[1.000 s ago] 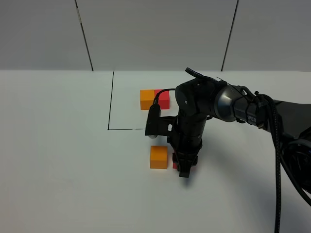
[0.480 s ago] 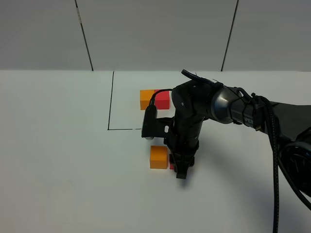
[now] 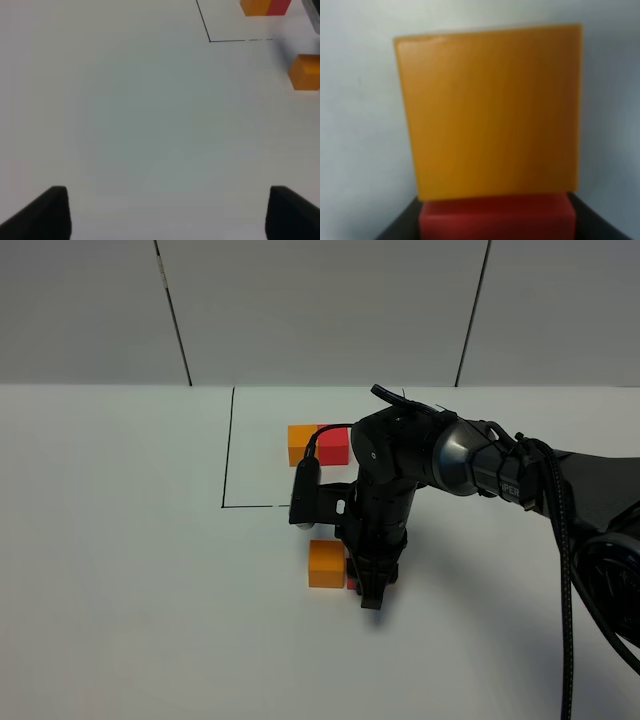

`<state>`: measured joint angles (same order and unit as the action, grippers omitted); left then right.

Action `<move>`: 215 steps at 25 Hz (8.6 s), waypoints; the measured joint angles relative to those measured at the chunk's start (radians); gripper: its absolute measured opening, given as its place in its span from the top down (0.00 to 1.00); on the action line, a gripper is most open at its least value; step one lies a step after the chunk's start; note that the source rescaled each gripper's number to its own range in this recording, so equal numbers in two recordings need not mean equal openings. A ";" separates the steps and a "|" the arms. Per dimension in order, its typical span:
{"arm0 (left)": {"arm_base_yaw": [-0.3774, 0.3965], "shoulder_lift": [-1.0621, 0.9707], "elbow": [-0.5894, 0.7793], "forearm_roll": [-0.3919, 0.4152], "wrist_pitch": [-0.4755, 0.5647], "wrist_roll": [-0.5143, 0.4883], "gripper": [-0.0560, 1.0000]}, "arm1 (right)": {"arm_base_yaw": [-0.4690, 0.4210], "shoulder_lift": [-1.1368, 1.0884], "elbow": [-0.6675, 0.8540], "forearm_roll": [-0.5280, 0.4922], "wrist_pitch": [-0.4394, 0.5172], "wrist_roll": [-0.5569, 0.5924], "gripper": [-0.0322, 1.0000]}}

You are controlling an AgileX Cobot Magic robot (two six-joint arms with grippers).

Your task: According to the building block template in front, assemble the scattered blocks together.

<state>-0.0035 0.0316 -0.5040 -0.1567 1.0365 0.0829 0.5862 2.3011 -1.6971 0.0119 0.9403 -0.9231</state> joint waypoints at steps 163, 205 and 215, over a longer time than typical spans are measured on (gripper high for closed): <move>0.000 0.000 0.000 0.000 0.000 0.000 0.32 | -0.600 -2.308 1.200 0.136 0.108 0.879 0.18; 0.000 0.000 0.000 0.007 0.000 0.000 0.32 | -0.600 -2.308 1.200 0.136 0.108 0.879 0.18; 0.000 0.000 0.000 0.007 0.000 0.000 0.32 | -0.600 -2.308 1.200 0.136 0.108 0.879 0.18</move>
<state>-0.0035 0.0316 -0.5040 -0.1501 1.0365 0.0829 -0.0142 -0.0069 -0.4974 0.1481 1.0481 -0.0444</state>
